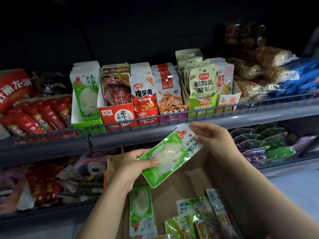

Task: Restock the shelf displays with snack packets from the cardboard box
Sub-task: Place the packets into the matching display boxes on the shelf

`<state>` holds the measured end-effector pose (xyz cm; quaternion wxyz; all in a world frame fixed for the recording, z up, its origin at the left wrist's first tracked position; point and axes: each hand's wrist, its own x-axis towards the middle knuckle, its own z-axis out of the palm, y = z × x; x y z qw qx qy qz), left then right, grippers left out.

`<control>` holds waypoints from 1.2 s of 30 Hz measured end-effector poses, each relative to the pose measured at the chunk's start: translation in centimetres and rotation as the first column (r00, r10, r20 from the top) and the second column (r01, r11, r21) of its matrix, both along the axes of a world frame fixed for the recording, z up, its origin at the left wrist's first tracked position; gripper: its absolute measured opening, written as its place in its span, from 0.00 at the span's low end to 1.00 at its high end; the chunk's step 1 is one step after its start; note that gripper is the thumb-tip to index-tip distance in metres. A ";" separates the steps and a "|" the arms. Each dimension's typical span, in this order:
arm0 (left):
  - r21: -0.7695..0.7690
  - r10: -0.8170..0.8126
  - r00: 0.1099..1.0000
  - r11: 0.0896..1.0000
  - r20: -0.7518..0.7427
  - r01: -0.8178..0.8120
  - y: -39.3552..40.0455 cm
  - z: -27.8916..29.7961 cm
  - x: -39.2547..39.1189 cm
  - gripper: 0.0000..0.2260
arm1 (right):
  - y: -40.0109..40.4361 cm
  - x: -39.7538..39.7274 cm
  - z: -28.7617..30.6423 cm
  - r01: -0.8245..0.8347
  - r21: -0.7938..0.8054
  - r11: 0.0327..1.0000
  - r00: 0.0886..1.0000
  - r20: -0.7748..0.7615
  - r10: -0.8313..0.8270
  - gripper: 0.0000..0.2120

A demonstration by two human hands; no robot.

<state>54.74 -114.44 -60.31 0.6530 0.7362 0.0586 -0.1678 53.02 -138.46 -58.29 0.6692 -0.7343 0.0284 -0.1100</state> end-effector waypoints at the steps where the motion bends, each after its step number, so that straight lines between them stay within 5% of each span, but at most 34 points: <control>1: -0.006 -0.011 1.000 1.000 0.004 0.011 -0.1 0.1 0.1 0.17 | 0.0 0.0 0.1 0.014 0.052 0.999 1.000 -0.002 -0.014 0.18; 5: -0.054 -0.025 0.999 0.998 0.038 0.027 -0.5 0.4 0.1 0.11 | -0.3 0.1 0.2 0.056 0.168 0.984 0.998 -0.034 -0.051 0.18; 11: -0.230 0.040 0.999 0.973 0.021 -0.034 -0.2 1.5 0.3 0.16 | 0.0 0.0 0.8 -0.044 0.400 0.915 0.995 -0.062 0.075 0.15; 16: -0.289 0.052 0.999 0.956 -0.014 -0.053 0.0 1.8 0.5 0.11 | 1.6 -0.1 1.0 -0.091 0.339 0.936 0.985 -0.106 0.134 0.06; 36: -0.422 0.252 0.960 0.889 0.125 -0.179 5.0 3.8 1.3 0.08 | 10.0 3.1 5.9 -0.132 0.169 0.977 0.977 -0.146 0.158 0.04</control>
